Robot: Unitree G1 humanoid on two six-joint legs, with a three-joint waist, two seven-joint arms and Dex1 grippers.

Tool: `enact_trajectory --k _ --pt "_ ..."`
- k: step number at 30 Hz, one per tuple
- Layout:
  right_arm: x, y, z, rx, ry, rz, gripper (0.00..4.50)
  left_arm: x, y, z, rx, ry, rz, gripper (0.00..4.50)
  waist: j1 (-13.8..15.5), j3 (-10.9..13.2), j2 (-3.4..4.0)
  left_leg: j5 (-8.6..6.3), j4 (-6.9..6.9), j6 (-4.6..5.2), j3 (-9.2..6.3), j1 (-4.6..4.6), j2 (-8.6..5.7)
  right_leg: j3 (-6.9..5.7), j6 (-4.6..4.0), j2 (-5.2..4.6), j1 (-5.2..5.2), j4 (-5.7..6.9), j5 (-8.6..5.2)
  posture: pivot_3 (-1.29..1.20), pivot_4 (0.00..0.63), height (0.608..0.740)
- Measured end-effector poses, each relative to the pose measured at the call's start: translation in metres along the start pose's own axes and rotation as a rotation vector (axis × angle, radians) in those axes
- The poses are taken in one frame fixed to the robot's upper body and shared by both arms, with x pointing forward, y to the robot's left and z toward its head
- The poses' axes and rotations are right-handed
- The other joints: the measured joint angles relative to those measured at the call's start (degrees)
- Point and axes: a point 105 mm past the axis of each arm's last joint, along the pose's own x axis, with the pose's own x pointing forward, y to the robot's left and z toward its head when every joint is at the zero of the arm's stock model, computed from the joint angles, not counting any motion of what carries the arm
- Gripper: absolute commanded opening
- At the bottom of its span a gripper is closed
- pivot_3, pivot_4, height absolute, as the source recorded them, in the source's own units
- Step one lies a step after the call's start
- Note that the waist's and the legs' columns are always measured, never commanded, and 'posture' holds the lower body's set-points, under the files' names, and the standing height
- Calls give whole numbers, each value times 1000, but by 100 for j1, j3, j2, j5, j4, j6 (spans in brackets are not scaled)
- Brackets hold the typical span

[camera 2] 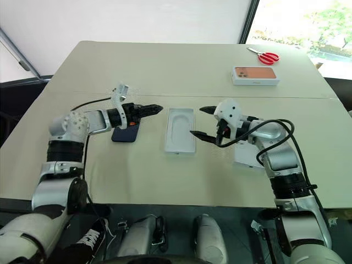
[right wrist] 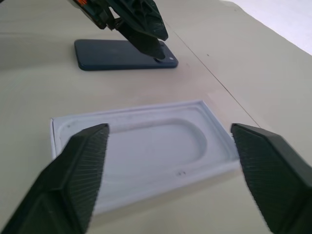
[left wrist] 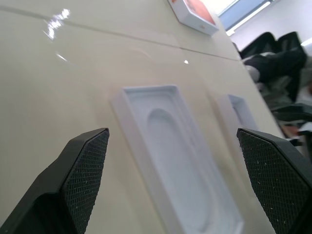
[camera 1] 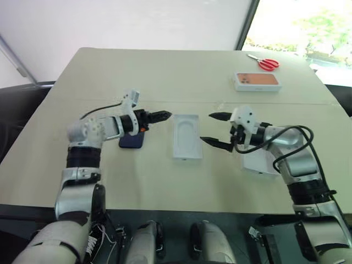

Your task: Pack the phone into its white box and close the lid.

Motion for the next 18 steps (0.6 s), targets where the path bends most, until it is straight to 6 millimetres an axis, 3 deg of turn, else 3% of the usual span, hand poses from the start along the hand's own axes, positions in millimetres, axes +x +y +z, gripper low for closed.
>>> enact_trajectory --k 5,9,14,18 --pt "26 13 -10 -81 62 33 163 -14 10 8 92 -126 62 4434 24 1 -1 -8 1 -12 0 -5 -6 -1 -1 -10 -4 -1 0 0 150 738" --pt "44 21 -27 -176 164 76 69 -26 15 20 113 -196 96 4434 5 1 -1 0 -1 2 1 -6 -4 -1 -1 -4 -7 1 0 0 150 738" --pt "53 23 -51 -245 276 82 69 -35 17 21 84 -206 119 4434 11 1 -1 1 0 3 2 -7 -5 -2 0 -3 -6 2 0 0 150 738" --pt "56 23 -49 -356 294 116 69 -38 19 12 60 -180 143 4434 -1 0 -1 2 1 3 4 -4 -3 -2 1 1 -3 5 0 0 150 738"
